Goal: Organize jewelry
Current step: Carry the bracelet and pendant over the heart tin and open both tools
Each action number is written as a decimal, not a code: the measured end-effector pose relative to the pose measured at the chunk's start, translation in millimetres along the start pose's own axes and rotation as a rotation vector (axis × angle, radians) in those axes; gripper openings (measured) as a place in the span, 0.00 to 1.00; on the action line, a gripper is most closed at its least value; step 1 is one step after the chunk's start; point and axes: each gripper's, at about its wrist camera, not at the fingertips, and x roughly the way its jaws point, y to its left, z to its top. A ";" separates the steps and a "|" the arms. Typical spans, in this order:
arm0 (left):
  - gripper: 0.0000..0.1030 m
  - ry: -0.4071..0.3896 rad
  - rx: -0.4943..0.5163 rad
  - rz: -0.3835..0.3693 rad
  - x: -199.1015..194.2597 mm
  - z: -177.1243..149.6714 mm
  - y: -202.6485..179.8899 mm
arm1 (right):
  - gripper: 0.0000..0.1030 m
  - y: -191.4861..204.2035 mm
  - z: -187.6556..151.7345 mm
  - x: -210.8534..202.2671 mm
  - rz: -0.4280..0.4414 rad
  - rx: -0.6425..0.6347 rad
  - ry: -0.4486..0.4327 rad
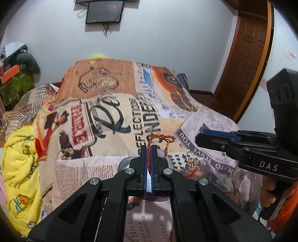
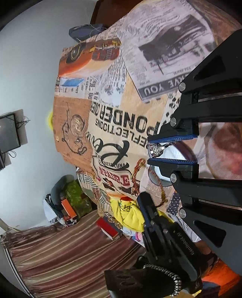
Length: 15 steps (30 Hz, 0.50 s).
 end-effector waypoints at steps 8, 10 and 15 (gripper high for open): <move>0.01 0.070 -0.012 -0.025 27.5 -12.9 9.1 | 0.14 5.9 -2.6 24.3 0.019 0.006 0.052; 0.01 0.081 -0.016 -0.030 32.6 -14.4 12.4 | 0.14 6.8 -3.4 29.3 0.021 0.006 0.062; 0.01 0.101 -0.028 -0.045 39.2 -17.2 21.0 | 0.14 8.3 -6.9 41.5 0.022 0.003 0.088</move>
